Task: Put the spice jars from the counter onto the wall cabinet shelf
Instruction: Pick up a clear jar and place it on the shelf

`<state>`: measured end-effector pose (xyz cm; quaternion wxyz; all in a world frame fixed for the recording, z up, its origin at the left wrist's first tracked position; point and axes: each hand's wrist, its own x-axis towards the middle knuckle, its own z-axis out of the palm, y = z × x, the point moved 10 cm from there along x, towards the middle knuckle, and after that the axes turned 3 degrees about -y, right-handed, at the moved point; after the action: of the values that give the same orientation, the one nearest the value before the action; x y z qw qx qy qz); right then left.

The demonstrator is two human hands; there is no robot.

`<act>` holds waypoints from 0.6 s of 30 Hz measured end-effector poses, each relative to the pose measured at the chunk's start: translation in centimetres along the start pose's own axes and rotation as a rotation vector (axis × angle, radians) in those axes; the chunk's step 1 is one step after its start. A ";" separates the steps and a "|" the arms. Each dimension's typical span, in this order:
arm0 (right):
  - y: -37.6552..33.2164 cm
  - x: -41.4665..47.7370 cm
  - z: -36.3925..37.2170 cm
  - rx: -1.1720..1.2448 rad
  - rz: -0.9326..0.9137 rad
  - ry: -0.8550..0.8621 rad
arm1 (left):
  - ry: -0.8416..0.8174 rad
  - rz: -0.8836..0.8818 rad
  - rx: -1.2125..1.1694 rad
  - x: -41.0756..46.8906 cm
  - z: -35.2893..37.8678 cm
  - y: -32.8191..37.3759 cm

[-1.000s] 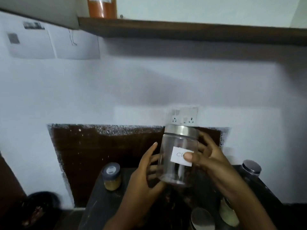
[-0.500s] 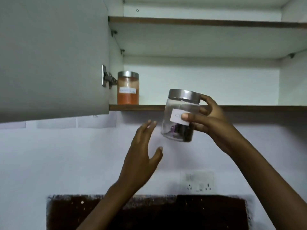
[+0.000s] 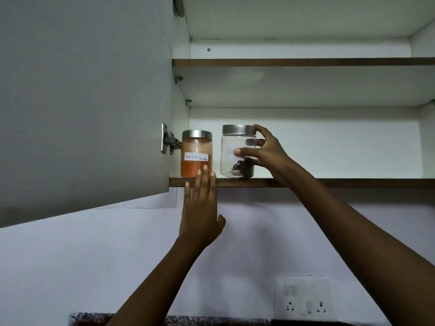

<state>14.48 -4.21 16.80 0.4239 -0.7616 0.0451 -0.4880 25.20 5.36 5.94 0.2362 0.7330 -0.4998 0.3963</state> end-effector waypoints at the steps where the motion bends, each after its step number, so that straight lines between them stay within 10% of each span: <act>1: 0.5 0.5 0.3 -0.015 0.016 -0.007 | 0.007 0.005 0.002 0.0 0.0 0.0; 18: 3.8 2.8 3.4 -0.062 0.101 -0.148 | 0.024 -0.023 -0.005 0.0 -0.2 0.1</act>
<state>19.89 -5.94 15.54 0.4263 -0.8051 0.0674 -0.4068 25.07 5.50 6.11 0.2487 0.7332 -0.4896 0.4010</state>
